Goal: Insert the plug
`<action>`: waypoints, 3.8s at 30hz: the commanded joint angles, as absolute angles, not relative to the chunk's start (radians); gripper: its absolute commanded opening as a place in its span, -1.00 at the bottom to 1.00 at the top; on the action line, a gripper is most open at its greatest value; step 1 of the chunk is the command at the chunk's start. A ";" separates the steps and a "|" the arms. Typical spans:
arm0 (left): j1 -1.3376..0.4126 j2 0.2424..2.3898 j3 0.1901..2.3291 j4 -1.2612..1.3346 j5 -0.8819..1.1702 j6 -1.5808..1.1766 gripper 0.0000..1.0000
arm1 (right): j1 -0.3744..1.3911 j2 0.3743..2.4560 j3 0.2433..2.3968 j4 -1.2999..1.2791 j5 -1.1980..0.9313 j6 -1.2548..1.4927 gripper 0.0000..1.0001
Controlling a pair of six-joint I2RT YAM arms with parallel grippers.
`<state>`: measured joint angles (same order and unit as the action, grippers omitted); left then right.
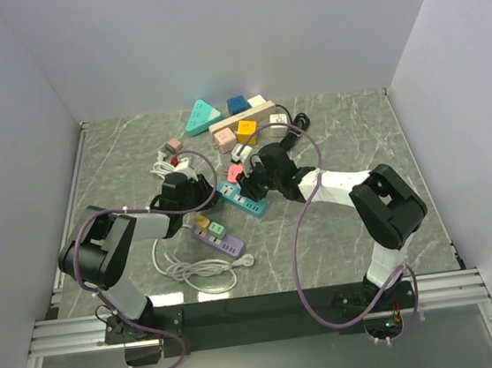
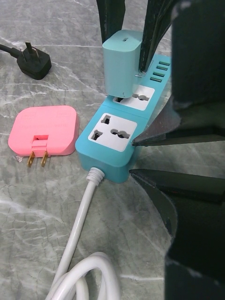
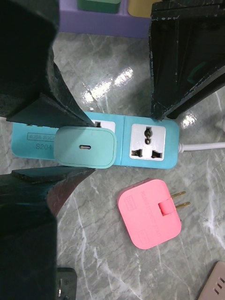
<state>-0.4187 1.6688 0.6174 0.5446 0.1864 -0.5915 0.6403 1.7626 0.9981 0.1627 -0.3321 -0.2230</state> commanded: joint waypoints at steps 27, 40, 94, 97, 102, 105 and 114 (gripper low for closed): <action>-0.423 1.686 0.663 0.543 0.189 -0.563 -0.35 | 0.658 1.853 1.037 0.083 -0.324 -0.227 -1.00; -0.423 1.692 0.666 0.541 0.198 -0.560 -0.35 | 0.669 1.870 0.999 0.091 -0.318 -0.199 -1.00; -0.422 1.369 0.545 0.479 -0.029 -0.580 0.52 | 0.675 1.523 0.855 0.284 -0.077 -0.003 0.80; -0.422 1.258 0.534 0.375 -0.164 -0.623 0.56 | 0.672 1.422 0.778 0.325 0.049 0.090 0.81; -0.422 1.057 0.517 0.241 -0.310 -0.627 0.68 | 0.673 1.235 0.640 0.367 0.192 0.219 0.86; -0.422 0.962 0.522 0.152 -0.348 -0.637 0.70 | 0.673 1.123 0.549 0.416 0.290 0.276 0.85; -0.423 0.793 0.514 0.031 -0.408 -0.640 0.71 | 0.673 0.845 0.362 0.422 0.469 0.345 0.92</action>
<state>-0.4194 0.8215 0.5251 0.0776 -0.3672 -0.6327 0.6716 0.8986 0.3695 0.3950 0.3515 0.3000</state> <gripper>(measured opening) 0.856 0.956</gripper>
